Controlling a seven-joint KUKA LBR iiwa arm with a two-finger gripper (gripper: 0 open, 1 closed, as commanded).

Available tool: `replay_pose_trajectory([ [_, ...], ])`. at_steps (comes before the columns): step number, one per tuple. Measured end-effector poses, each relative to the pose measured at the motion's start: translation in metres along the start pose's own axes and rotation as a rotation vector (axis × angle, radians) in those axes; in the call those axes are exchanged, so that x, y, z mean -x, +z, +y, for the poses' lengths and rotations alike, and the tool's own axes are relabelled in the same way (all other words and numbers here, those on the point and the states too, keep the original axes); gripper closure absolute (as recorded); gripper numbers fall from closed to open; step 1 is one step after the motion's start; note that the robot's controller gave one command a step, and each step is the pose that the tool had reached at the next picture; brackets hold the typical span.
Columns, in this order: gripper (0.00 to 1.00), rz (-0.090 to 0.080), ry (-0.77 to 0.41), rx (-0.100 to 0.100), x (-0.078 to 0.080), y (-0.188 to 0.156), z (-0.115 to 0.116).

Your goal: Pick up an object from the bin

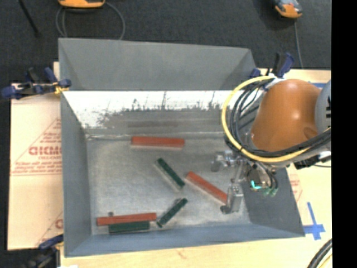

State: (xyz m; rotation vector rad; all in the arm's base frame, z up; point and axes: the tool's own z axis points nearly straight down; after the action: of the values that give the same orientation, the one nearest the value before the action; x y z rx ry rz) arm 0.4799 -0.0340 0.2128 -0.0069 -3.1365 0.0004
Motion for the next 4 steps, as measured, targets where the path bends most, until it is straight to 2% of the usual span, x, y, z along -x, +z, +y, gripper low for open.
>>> replay_pose_trajectory([
  [1, 0.00, -0.007, -0.002, -0.001, 0.001, -0.004, 0.000],
  [2, 0.00, -0.015, 0.176, 0.001, 0.013, 0.044, -0.025],
  [3, 0.00, -0.004, 0.216, 0.000, 0.022, 0.066, -0.034],
  [4, 0.00, -0.008, 0.332, 0.002, 0.028, 0.072, -0.035],
])
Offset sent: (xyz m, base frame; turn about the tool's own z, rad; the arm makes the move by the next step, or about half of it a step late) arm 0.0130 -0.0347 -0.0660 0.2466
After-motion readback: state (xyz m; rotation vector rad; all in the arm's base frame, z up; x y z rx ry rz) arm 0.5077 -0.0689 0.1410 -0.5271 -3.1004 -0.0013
